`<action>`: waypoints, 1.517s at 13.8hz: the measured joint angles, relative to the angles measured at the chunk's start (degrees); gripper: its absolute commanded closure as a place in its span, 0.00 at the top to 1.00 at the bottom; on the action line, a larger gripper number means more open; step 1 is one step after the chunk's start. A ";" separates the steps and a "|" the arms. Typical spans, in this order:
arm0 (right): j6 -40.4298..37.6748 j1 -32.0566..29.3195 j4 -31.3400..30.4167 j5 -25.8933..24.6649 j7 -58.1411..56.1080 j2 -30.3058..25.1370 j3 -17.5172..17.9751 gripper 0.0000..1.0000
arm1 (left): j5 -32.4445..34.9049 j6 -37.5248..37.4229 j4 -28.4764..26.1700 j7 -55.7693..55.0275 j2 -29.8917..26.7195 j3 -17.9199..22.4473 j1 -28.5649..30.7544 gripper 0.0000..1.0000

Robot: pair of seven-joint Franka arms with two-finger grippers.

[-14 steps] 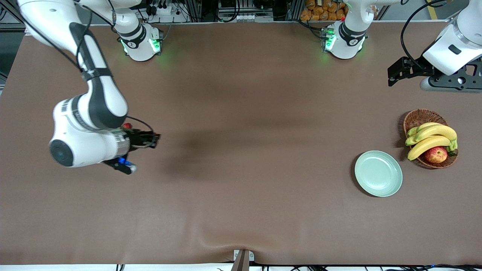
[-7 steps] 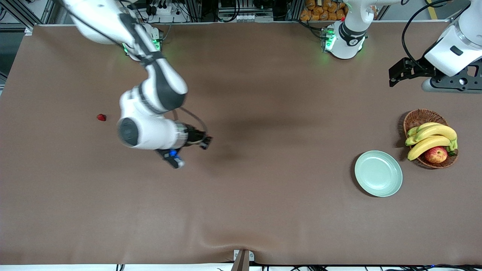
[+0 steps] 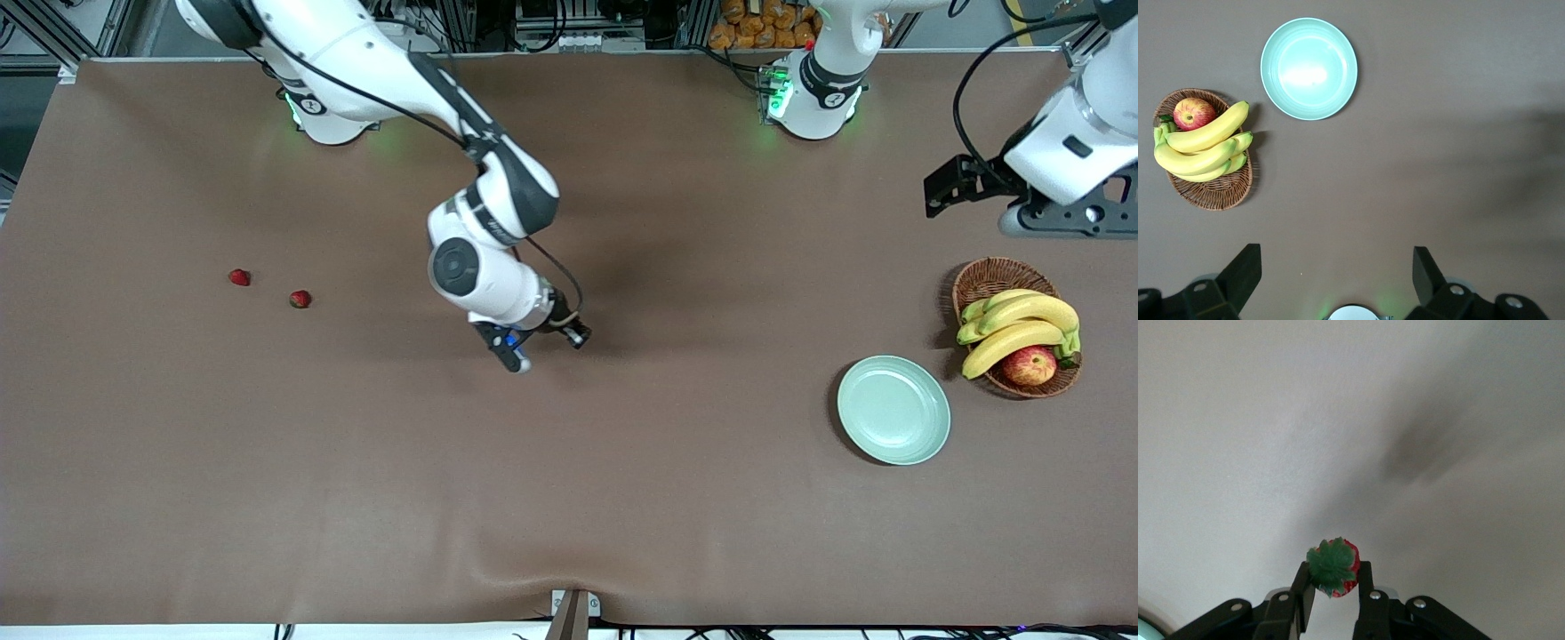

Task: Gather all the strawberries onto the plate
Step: 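Carry the strawberry with the right gripper toward the table middle, then release the strawberry with the right gripper while the left gripper approaches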

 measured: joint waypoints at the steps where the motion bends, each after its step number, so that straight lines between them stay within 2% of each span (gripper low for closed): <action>1: 1.77 1.33 0.62 0.01 1.90 1.29 0.00 0.00 | 0.00 0.42 0.05 0.00 0.93 0.06 0.36 1.00; 5: 3.15 4.46 5.04 0.01 5.96 5.77 -0.05 0.00 | 0.00 2.09 0.25 -0.13 4.15 0.09 1.11 1.00; 6: 3.91 5.02 5.82 0.02 6.69 6.82 -0.05 0.08 | 0.00 2.33 0.33 -0.13 4.95 0.11 1.66 1.00; 7: 5.06 5.59 6.30 0.02 7.65 7.70 -0.05 0.33 | 0.00 2.52 0.68 -0.13 5.87 0.11 2.06 1.00; 8: 5.92 6.13 6.66 0.02 8.76 8.50 -0.05 0.50 | 0.00 2.61 1.30 -0.13 7.01 0.11 2.23 1.00; 9: 6.38 6.51 6.96 0.02 9.47 9.07 -0.05 0.82 | -0.11 2.71 1.74 -0.13 8.17 0.06 2.23 1.00; 10: 6.46 6.72 7.22 0.02 9.75 9.38 -0.05 1.00 | -0.50 3.26 1.92 -0.13 9.33 -0.10 2.16 1.00; 13: 6.46 6.89 7.66 -0.04 9.79 9.49 -0.09 1.00 | -2.98 8.77 2.15 -0.13 13.03 -0.90 1.13 1.00; 17: 5.77 6.59 9.06 -0.04 9.79 9.25 -1.27 1.00 | -3.43 16.38 2.27 -0.26 18.44 -1.22 -4.68 1.00; 21: -3.14 1.01 10.47 -0.18 9.46 7.21 -2.19 1.00 | -3.44 22.61 2.41 -0.32 23.40 -1.35 -10.98 1.00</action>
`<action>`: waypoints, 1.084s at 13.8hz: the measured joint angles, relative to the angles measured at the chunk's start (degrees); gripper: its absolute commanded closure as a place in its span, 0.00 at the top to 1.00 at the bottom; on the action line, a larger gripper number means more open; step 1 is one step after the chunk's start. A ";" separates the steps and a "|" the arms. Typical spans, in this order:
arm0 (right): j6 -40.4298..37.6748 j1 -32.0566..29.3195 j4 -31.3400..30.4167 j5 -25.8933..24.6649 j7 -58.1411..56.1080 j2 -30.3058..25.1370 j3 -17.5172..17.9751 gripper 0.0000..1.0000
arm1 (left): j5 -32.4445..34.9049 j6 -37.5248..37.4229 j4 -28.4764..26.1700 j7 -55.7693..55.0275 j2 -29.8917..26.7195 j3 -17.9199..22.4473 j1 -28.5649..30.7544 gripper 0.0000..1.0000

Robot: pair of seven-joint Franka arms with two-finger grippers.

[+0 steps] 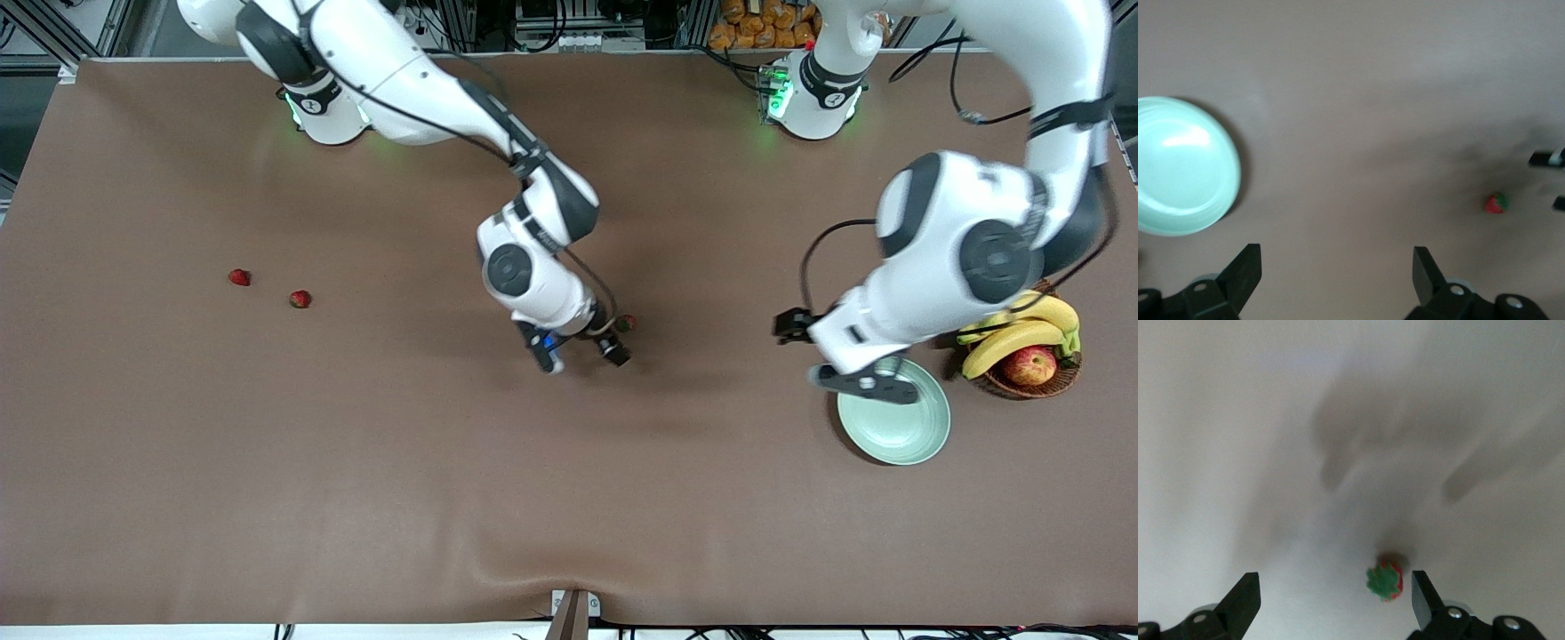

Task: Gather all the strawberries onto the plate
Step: 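Release the strawberry with the right gripper while the left gripper approaches, then grasp the strawberry with the left gripper while the right gripper grasps another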

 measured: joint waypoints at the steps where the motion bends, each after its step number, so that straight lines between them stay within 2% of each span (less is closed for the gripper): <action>1: -2.08 -1.56 0.02 -0.68 -0.62 -0.91 -0.24 1.00 | 0.00 0.63 0.02 0.00 1.02 -0.01 -1.41 1.00; 4: -14.43 -5.62 0.05 -5.23 -5.73 -3.70 -0.98 1.00 | 0.00 3.03 0.01 0.00 4.31 -0.02 -5.51 1.00; 8: -28.97 -12.48 0.03 -9.42 -19.00 -7.31 -1.53 1.00 | 1.58 8.57 0.08 -4.15 10.54 0.09 -14.06 1.00; 11: -32.53 -17.47 -2.66 -13.13 -30.69 -10.53 -1.70 1.00 | 3.22 13.42 1.22 -10.63 15.65 0.23 -19.32 1.00; 15: -32.85 -24.41 -12.18 -17.97 -49.72 -17.43 -1.95 1.00 | 6.84 14.70 5.12 -15.27 21.46 0.40 -23.28 1.00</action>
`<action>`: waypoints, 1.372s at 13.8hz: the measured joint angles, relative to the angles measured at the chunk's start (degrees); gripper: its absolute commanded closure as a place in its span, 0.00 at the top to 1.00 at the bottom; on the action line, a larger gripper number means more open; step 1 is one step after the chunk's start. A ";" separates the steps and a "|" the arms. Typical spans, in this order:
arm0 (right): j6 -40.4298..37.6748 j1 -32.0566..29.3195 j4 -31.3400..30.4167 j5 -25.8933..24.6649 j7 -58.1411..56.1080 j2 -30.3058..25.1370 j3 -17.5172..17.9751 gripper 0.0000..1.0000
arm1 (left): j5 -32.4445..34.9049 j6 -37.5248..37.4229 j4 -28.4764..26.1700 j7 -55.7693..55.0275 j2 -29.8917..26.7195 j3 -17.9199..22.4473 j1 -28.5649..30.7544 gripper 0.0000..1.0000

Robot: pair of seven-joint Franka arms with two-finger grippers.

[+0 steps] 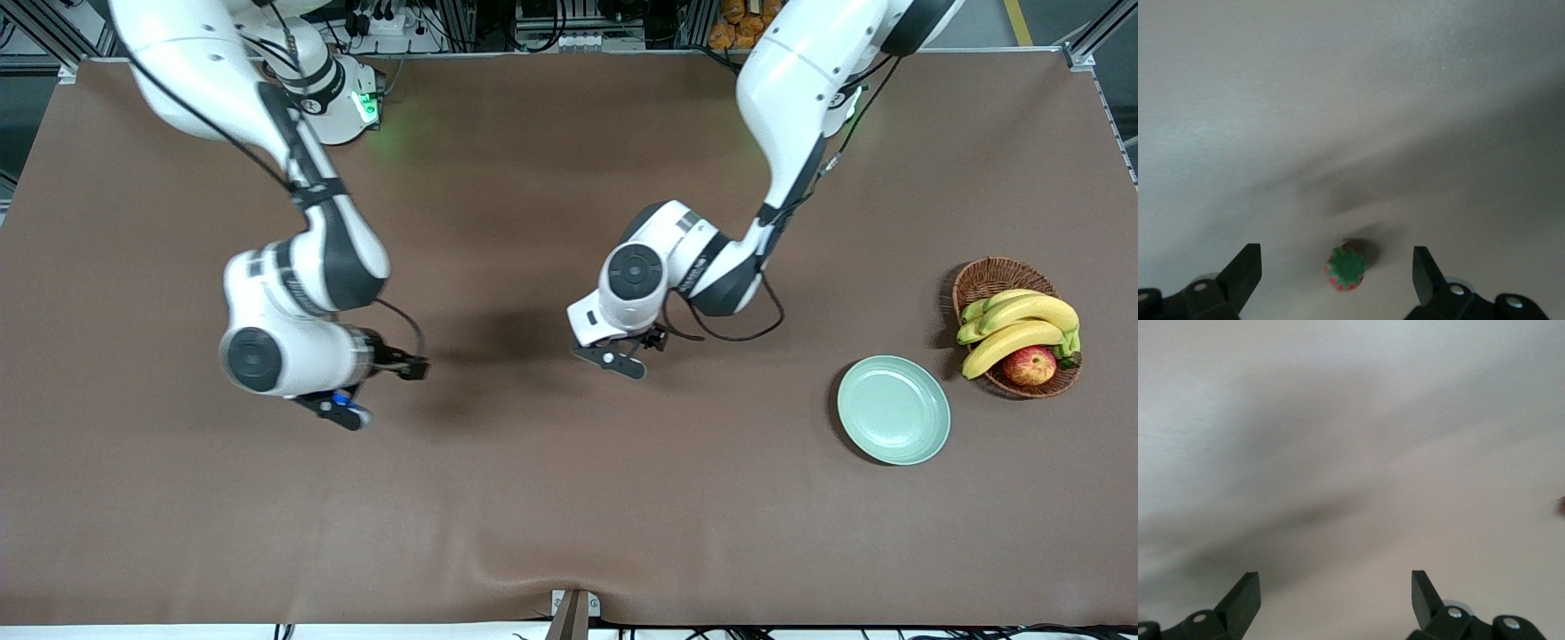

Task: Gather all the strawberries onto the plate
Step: 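Grasp the strawberry with the left gripper while the right gripper grasps another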

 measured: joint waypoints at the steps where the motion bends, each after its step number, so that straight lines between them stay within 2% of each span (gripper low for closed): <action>1: -0.01 -0.96 -2.50 -2.79 -1.99 -1.79 -0.01 1.00 | 1.00 0.00 0.38 -0.49 0.55 0.00 -0.48 1.00; 4: 1.22 -2.84 -10.08 -7.49 -7.31 -7.06 -0.06 1.00 | 3.40 -0.22 0.20 -0.22 0.81 0.28 -0.55 1.00; 10: 16.58 -11.39 -33.50 -7.96 -21.50 -18.77 -0.18 1.00 | 3.57 -0.59 -1.37 0.83 1.22 0.50 -0.26 1.00; 13: 22.40 -11.95 -41.63 -7.98 -22.41 -20.46 0.17 1.00 | 3.57 -0.59 -2.19 0.83 1.24 0.41 -0.44 0.98; 17: 33.62 -11.80 -50.03 -8.42 -23.32 -20.50 0.91 0.98 | 3.57 -0.59 -2.35 0.75 1.24 0.30 -0.56 0.87; 19: 35.02 -11.95 -51.31 -10.09 -24.42 -20.50 0.83 0.93 | 3.57 -0.59 -2.33 0.18 1.24 0.28 -0.56 0.80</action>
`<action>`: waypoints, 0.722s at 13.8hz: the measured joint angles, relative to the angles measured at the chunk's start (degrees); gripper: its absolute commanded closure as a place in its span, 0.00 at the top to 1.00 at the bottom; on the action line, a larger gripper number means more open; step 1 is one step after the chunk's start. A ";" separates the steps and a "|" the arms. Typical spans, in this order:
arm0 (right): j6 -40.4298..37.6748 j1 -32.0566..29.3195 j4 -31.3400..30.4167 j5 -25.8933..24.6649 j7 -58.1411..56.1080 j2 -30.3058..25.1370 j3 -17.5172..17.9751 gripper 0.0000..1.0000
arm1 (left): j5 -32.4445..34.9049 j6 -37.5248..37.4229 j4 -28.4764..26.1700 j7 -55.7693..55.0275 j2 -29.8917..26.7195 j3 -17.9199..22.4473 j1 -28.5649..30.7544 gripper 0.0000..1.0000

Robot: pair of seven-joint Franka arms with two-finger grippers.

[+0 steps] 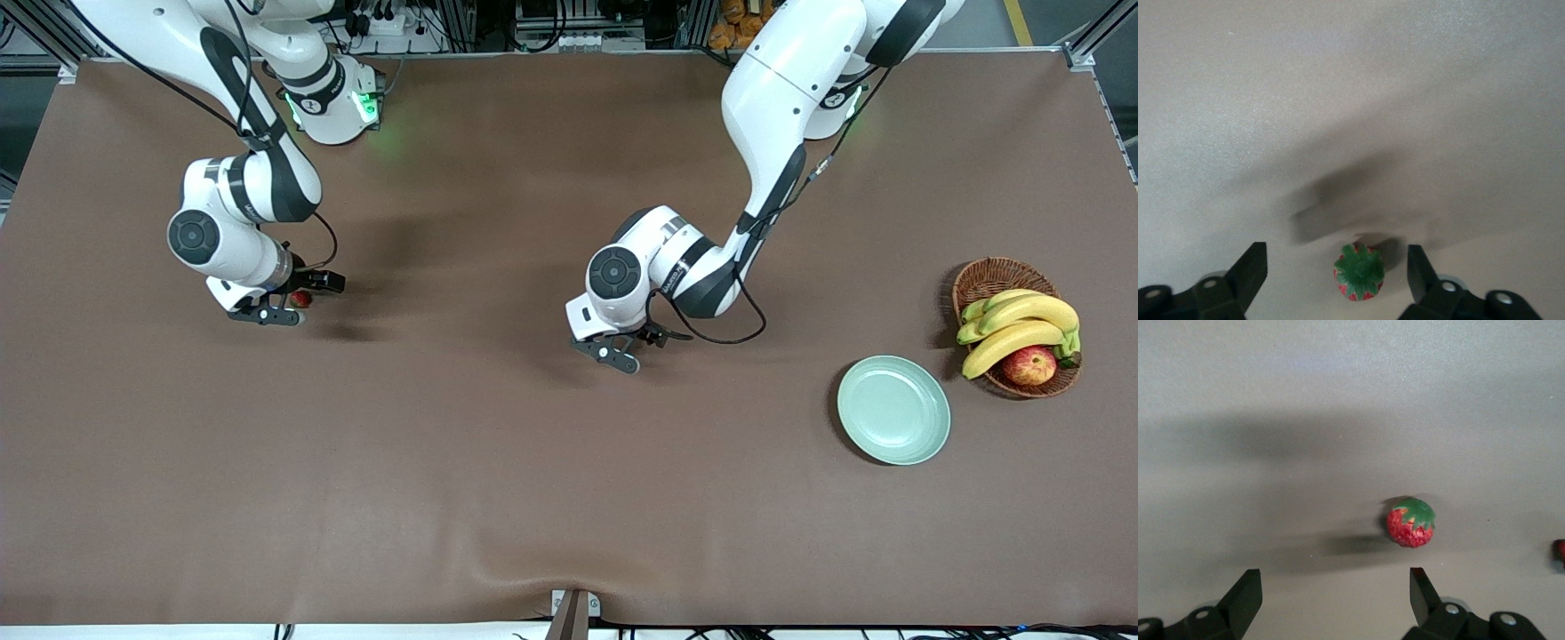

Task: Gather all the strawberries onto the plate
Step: 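Grasp the strawberry with the left gripper while the right gripper grasps another, then carry the strawberry to the plate while the right gripper carries another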

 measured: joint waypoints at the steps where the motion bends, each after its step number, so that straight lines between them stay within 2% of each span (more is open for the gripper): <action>1: 0.35 -0.30 -0.03 -1.00 -0.29 0.00 -0.11 0.91 | 0.00 0.00 0.00 -0.35 0.00 -0.04 0.00 0.78; 2: 1.05 -0.90 -0.03 -2.22 -0.38 0.02 -0.20 0.91 | 0.00 0.00 0.01 -0.50 0.00 -0.11 0.00 0.76; 4: 2.91 -3.03 -0.11 -4.50 -1.14 0.49 -0.30 0.83 | 0.00 0.00 0.04 -0.61 0.00 -0.21 0.00 0.75; 7: 6.60 -7.47 -0.33 -4.79 -6.52 2.76 -0.39 0.67 | 0.00 0.00 0.15 -0.66 0.00 -0.30 0.00 0.74; 10: 7.31 -8.72 -0.32 -4.76 -6.72 3.75 -0.07 0.66 | 0.00 0.00 0.15 -1.23 0.00 -0.46 -0.26 0.72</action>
